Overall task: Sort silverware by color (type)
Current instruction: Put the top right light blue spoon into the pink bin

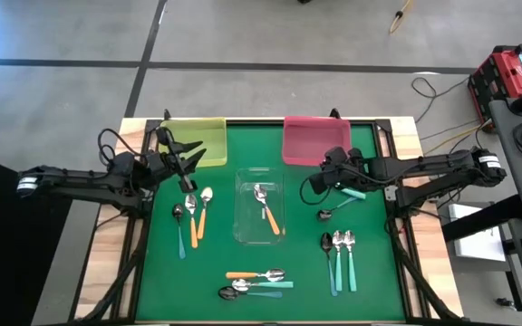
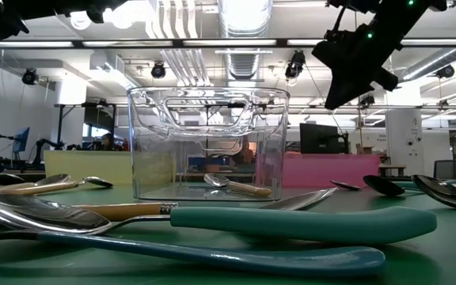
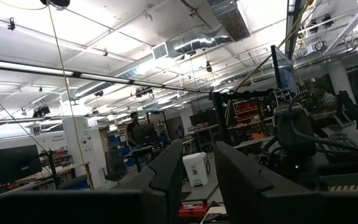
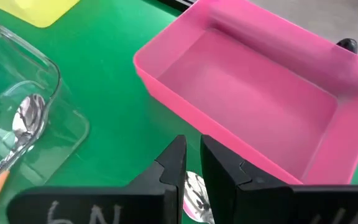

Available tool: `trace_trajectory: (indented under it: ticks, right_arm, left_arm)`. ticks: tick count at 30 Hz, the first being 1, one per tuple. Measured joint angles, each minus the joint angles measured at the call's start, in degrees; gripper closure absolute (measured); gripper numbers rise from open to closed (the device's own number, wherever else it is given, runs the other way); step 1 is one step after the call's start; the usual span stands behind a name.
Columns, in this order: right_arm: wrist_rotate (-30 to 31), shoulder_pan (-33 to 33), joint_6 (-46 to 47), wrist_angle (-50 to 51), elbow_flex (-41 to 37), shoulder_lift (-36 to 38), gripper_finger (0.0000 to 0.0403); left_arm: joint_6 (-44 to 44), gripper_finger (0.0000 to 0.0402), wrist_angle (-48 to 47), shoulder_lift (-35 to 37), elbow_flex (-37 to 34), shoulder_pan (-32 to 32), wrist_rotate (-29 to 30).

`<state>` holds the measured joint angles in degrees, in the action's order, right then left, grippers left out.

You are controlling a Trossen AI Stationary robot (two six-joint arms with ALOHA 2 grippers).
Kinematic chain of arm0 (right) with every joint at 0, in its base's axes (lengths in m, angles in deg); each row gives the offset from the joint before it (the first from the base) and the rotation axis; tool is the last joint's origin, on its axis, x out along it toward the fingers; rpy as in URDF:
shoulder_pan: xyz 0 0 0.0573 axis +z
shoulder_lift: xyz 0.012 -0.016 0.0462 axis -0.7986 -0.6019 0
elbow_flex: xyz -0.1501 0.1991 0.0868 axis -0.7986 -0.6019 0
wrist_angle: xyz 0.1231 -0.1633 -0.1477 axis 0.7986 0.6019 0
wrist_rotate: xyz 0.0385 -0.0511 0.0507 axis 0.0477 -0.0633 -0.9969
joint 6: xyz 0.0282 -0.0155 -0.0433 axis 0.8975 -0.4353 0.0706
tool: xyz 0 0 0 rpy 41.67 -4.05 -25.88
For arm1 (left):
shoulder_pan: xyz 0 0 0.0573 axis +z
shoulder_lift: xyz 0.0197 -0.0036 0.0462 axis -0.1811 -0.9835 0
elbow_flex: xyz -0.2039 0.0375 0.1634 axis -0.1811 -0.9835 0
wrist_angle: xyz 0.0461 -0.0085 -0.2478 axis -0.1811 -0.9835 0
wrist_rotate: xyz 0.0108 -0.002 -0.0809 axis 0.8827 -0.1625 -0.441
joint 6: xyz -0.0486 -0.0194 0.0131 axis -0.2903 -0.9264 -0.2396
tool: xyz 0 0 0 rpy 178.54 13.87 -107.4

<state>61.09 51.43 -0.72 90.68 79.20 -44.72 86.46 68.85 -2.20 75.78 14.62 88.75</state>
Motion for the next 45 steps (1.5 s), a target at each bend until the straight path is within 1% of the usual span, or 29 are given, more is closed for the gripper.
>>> trace_trajectory:
  ticks: [9,15,19,24,29,32,36,45]
  right_arm:
    - [-1.22,-2.05,-0.17,1.16,-0.33,0.00,0.0365]
    - [-3.89,-2.89,-3.20,1.34,-0.33,-0.01,0.0365]
    - [-4.43,-2.89,-4.83,1.44,-0.37,-0.01,0.0365]
    - [-8.70,-3.11,-6.64,2.17,-0.37,-0.02,0.0365]
    - [-16.48,-5.18,-7.13,2.73,-0.39,-0.02,0.0365]
    - [-19.10,-6.66,-7.15,4.08,-0.39,-0.02,0.0365]
    - [-20.88,-8.46,-7.85,7.57,-0.39,-0.02,0.0365]
    - [-21.00,-9.25,-6.14,14.66,-0.39,-0.02,0.0365]
  left_arm:
    - [0.99,0.0324,-0.02,0.01,0.00,0.01,0.38]
    - [1.07,0.0324,-0.05,0.00,0.00,0.01,0.38]
    - [0.35,0.0324,-0.02,0.02,0.00,0.00,0.37]
    - [-0.17,0.0324,0.14,0.02,0.00,0.00,0.37]
    - [-0.22,0.0324,0.13,0.02,0.00,0.00,0.37]
    - [-0.24,0.0324,0.13,0.02,0.00,0.00,0.37]
    - [-0.26,0.0324,0.11,0.02,0.00,0.00,0.35]
    - [-0.26,0.0324,0.09,0.02,0.00,0.00,0.35]
